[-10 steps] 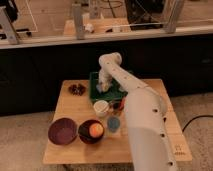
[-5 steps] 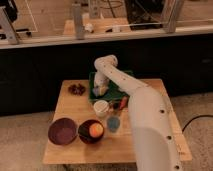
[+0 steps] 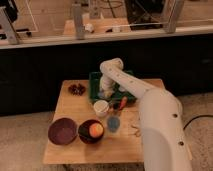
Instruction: Wipe tray with sponge
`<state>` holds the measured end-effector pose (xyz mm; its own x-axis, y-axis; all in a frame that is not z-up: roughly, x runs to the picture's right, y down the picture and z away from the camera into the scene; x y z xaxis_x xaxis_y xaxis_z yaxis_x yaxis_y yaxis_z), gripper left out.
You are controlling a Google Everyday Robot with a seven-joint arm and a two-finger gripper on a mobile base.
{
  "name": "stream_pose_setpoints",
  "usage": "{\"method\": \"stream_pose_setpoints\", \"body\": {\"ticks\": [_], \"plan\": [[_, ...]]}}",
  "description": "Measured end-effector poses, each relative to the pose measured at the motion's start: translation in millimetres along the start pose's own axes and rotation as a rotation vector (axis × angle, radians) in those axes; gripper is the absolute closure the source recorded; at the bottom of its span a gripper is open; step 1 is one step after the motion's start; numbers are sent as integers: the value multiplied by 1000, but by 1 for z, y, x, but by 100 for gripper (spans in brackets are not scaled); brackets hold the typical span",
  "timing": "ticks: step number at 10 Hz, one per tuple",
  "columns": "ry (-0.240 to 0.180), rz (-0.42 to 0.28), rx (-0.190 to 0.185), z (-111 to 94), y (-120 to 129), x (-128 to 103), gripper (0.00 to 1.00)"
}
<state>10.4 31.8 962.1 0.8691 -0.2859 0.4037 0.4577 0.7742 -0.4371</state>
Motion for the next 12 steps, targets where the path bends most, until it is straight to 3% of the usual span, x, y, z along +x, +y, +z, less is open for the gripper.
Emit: {"method": "stream_pose_setpoints", "body": {"ticks": [3,6,10,12], "plan": [[19,77,9,-3,-4,34,100],[19,100,31,-1,-38,50,100],[-9,23,51,2,-70,2,100],[-21,-40,49,5,-71,-27,100]]}}
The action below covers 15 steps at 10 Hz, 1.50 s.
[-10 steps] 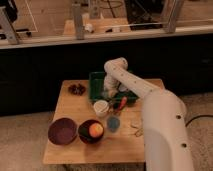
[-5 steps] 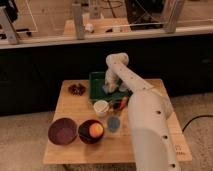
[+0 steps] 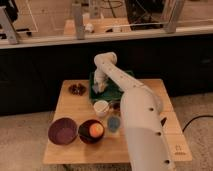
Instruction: Wipe tray with sponge
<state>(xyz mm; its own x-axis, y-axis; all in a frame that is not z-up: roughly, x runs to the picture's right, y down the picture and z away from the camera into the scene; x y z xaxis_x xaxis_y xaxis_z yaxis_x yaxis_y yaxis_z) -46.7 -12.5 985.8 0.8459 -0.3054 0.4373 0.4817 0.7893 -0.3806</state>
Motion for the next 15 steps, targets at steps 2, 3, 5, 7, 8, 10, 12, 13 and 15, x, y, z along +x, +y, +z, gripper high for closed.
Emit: {"method": "stream_pose_setpoints", "body": {"ticks": [2,3,5,7,8,10,12,13,15], "plan": [[-10,-50,-14,1,16,-18,100],[-13,-56,-26,1,28,-20,100],[-16,-56,-45,3,43,-19,100],[-13,-39,-68,4,62,-9,100],[-7,-19,-71,2,68,2,100],[13,43,-76,-1,79,33,100],[24,83,-78,2,79,51,100],[28,93,-72,5,69,56,100],[31,84,-62,6,54,55,100]]}}
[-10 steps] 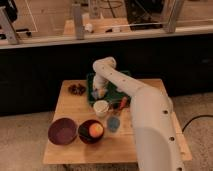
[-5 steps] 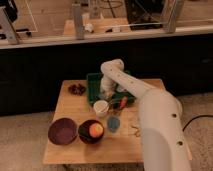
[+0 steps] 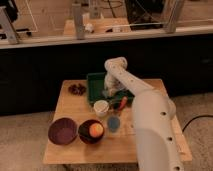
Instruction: Wipe tray with sponge
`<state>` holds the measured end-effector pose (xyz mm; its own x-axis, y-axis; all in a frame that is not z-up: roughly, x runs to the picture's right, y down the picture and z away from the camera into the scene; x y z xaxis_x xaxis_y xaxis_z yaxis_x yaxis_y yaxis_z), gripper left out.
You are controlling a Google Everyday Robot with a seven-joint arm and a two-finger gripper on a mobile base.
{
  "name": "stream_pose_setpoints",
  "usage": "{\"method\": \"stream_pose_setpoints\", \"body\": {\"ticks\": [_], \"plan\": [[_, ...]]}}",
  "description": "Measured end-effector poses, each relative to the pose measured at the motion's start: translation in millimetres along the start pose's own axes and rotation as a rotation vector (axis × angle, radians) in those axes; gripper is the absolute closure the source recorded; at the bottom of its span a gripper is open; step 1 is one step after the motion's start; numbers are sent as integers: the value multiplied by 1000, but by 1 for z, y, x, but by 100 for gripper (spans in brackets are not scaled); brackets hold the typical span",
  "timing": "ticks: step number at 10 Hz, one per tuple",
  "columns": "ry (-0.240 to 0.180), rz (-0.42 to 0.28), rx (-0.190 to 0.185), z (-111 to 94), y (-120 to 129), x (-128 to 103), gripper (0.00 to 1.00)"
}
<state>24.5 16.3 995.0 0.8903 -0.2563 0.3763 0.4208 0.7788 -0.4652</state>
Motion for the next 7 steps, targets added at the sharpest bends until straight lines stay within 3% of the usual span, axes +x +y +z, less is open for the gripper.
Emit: {"method": "stream_pose_setpoints", "body": {"ticks": [4,7], "plan": [[-2,-65,36,-7,-22,-26,100],[-20,-157,39,-11,-21,-66,100]]}}
